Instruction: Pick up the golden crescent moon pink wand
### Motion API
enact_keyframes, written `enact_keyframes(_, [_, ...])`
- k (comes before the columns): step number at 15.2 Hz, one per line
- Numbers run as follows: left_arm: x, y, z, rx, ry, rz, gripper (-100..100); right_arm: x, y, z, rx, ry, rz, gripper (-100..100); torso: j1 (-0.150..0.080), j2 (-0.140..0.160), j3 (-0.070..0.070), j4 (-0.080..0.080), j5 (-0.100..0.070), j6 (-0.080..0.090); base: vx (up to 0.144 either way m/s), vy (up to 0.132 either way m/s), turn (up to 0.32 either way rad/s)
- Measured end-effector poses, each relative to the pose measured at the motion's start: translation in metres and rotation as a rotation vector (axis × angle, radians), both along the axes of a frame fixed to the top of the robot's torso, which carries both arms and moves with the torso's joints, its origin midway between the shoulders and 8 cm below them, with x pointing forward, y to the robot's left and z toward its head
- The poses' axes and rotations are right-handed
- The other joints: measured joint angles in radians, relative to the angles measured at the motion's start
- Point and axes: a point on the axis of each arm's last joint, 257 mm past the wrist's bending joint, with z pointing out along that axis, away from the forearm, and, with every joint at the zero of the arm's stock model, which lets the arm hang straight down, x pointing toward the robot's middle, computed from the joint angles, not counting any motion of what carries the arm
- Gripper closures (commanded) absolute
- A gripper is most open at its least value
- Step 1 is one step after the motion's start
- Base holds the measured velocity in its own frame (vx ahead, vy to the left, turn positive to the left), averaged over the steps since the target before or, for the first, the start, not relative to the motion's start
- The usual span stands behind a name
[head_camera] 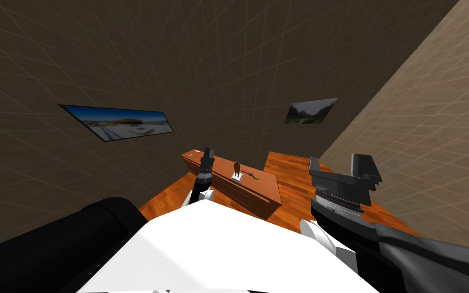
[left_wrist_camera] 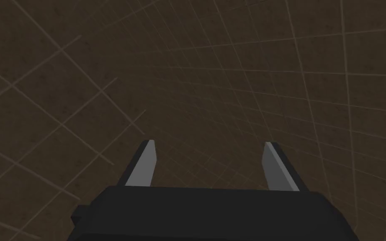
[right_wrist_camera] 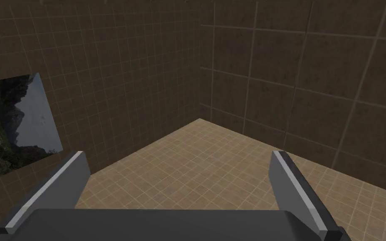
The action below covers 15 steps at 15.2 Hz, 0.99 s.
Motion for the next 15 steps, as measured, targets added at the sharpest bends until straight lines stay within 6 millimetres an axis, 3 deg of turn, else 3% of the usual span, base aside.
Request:
enact_keyframes(8, [0.024, 0.003, -0.029, 0.098, 0.120, -0.034, -100, 0.000, 0.000, 0.000, 0.000, 0.000, 0.000, 0, -0.003, 0.000, 0.000, 0.000, -0.001, 0.001, -0.003, -0.042, -0.212])
enact_keyframes(15, [0.054, 0.036, -0.073, 0.134, 0.279, -0.010, -100, 0.000, 0.000, 0.000, 0.000, 0.000, 0.000, 0, -0.003, 0.000, 0.000, 0.000, -0.001, 0.001, 0.001, -0.055, -0.259])
